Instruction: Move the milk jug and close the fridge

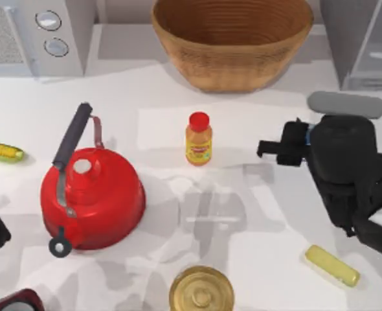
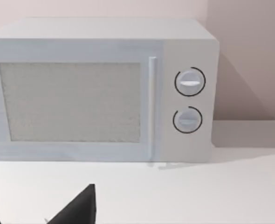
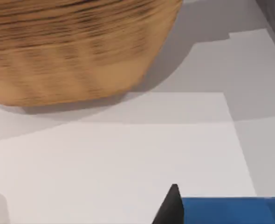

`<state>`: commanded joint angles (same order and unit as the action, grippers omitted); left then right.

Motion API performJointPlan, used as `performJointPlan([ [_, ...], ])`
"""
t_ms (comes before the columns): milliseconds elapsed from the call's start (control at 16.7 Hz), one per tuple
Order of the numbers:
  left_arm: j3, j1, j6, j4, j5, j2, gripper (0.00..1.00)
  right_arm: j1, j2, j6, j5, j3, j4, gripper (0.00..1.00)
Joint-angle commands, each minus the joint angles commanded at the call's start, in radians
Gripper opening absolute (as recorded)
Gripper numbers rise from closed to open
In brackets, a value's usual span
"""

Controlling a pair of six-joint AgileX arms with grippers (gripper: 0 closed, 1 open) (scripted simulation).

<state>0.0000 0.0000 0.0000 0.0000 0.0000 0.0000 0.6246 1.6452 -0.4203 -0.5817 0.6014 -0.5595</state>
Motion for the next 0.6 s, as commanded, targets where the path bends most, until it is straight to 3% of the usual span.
performJointPlan([
  [360, 0.0, 0.0, 0.0, 0.0, 0.0, 0.0, 1.0, -0.464, -0.063, 0.263, 0.319, -0.111, -0.409, 0.0],
  [600, 0.0, 0.0, 0.0, 0.0, 0.0, 0.0, 1.0, -0.601, -0.115, 0.37, 0.48, -0.18, -0.523, 0.0],
])
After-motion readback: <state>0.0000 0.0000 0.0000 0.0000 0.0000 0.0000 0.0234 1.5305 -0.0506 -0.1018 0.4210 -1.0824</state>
